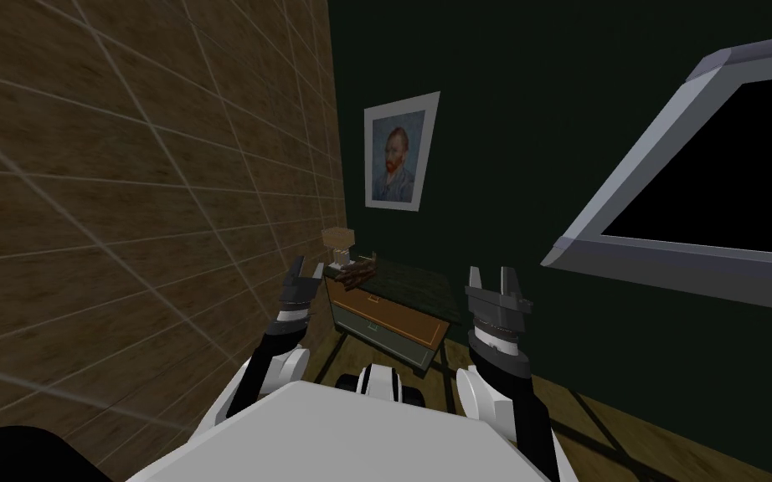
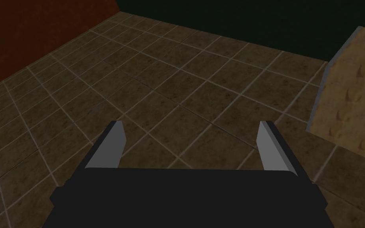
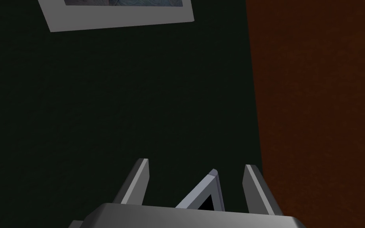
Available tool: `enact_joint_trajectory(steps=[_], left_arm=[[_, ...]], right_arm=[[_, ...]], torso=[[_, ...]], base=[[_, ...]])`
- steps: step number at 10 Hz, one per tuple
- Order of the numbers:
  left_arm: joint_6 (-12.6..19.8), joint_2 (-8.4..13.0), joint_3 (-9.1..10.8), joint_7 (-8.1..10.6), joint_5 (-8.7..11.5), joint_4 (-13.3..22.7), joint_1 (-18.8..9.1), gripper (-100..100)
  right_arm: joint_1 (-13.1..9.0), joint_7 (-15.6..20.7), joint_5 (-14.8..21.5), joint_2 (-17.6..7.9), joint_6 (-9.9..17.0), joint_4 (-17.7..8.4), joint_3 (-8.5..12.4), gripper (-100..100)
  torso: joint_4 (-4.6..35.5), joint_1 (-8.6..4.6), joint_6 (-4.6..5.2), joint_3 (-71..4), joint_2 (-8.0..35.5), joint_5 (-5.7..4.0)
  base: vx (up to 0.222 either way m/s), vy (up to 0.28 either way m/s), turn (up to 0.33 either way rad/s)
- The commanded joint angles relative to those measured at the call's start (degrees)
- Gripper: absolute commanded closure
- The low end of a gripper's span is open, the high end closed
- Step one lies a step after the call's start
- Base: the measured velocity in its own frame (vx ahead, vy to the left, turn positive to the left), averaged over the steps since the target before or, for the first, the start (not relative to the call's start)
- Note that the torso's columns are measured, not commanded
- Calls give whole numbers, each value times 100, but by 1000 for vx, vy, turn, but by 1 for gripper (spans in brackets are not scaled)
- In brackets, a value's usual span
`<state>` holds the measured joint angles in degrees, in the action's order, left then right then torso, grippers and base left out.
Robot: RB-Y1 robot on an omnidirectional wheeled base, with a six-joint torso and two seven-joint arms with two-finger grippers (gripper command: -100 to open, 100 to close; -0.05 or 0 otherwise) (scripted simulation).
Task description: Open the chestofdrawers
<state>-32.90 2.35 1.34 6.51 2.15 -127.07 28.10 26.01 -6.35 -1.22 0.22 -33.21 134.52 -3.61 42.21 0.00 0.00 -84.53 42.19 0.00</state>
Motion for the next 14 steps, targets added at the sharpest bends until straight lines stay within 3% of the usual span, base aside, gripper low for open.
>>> enact_joint_trajectory(steps=[1,6,14], left_arm=[[-156,357,-51,-37,-9,319,-56,-100],[-590,752,-177,-120,-23,1147,-193,-100],[-1170,897,-345,-231,-41,2357,-377,-100]], right_arm=[[0,0,0,0,0,0,0,0],[0,0,0,0,0,0,0,0],[0,0,0,0,0,0,0,0]], torso=[[5,-1,0,-5,4,0],[8,-3,0,-4,9,-1],[8,-1,0,-4,8,0]], base=[[22,-2,-23],[31,-6,-29],[27,-3,-25]])
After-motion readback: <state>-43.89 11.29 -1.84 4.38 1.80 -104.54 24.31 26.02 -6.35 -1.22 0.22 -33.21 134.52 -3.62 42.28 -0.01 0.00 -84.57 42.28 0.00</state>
